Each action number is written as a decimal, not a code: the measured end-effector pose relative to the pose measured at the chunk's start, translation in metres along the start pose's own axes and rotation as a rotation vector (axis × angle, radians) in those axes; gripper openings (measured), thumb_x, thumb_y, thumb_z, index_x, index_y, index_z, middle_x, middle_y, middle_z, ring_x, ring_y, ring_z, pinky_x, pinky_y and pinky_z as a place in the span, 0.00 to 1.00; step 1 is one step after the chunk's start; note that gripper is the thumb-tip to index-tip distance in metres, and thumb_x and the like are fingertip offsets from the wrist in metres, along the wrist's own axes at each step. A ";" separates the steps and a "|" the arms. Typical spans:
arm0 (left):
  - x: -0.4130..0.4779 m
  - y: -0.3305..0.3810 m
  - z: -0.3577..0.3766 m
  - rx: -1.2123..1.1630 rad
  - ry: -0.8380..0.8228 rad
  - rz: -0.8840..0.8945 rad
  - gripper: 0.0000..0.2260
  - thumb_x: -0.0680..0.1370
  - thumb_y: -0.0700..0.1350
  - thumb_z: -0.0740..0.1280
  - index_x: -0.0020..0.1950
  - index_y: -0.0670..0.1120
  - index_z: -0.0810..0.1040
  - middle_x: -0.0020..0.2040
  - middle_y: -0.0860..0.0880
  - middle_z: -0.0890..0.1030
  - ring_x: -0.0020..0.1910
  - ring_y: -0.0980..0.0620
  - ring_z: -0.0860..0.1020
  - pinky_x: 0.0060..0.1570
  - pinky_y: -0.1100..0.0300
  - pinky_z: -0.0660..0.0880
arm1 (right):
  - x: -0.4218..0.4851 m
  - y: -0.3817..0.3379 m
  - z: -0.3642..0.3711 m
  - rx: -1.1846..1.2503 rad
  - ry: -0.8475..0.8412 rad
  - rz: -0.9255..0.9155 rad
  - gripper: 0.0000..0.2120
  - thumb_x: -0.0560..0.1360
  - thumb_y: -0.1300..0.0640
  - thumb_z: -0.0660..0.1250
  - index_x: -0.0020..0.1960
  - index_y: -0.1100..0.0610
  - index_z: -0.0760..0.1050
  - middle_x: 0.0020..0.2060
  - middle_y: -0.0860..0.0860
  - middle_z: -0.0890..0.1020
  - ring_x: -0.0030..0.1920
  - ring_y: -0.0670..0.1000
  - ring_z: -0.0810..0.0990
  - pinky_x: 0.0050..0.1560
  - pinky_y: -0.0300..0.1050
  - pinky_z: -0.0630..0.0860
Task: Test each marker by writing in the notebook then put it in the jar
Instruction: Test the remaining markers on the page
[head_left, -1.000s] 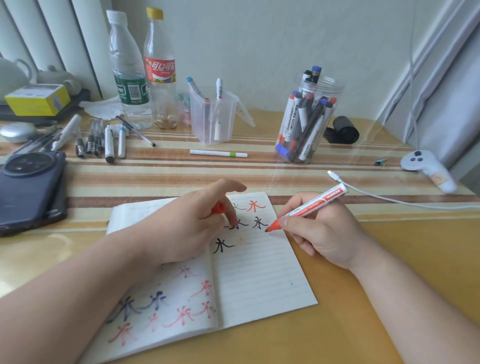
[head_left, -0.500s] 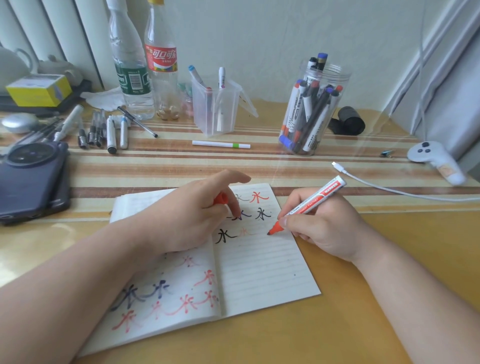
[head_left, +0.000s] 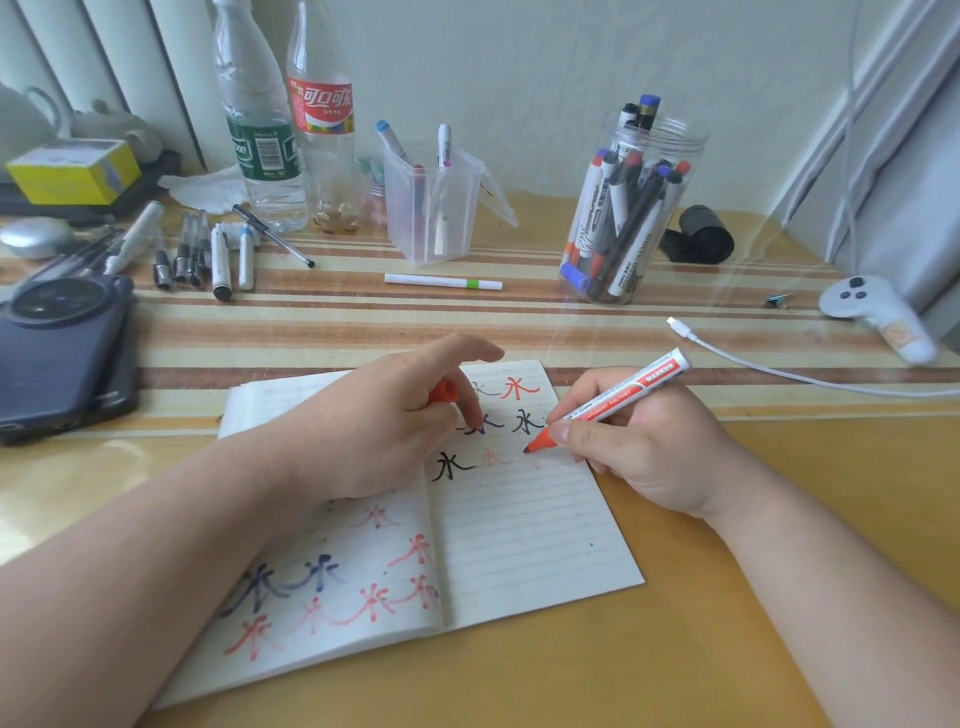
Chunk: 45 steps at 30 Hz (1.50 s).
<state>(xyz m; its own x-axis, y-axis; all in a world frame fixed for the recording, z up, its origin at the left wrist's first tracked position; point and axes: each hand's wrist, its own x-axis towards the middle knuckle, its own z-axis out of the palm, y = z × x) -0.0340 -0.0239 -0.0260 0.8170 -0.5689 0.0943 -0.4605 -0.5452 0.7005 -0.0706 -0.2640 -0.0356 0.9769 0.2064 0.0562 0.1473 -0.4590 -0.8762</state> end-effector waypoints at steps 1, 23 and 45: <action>0.000 0.000 0.000 -0.001 0.001 0.001 0.28 0.76 0.33 0.59 0.70 0.57 0.69 0.48 0.61 0.83 0.43 0.57 0.77 0.45 0.67 0.72 | 0.000 0.000 0.000 -0.017 0.004 -0.003 0.04 0.75 0.65 0.72 0.42 0.60 0.81 0.26 0.42 0.79 0.29 0.41 0.76 0.33 0.32 0.69; 0.000 -0.001 0.001 0.009 -0.007 -0.006 0.28 0.75 0.33 0.59 0.70 0.58 0.68 0.49 0.61 0.83 0.41 0.58 0.77 0.42 0.68 0.71 | 0.005 0.002 0.000 0.027 0.091 0.075 0.08 0.67 0.55 0.70 0.37 0.60 0.77 0.27 0.57 0.74 0.28 0.52 0.70 0.28 0.41 0.64; 0.002 -0.007 0.005 0.116 0.048 0.073 0.27 0.79 0.33 0.61 0.71 0.59 0.68 0.50 0.65 0.82 0.44 0.62 0.76 0.44 0.73 0.70 | 0.007 0.003 -0.006 0.381 0.191 0.097 0.05 0.66 0.64 0.66 0.35 0.65 0.73 0.23 0.54 0.67 0.24 0.50 0.61 0.25 0.38 0.56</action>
<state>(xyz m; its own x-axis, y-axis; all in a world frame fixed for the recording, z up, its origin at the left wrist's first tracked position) -0.0313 -0.0243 -0.0347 0.7940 -0.5813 0.1780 -0.5544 -0.5723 0.6042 -0.0628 -0.2688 -0.0352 0.9998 -0.0018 0.0211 0.0208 -0.1093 -0.9938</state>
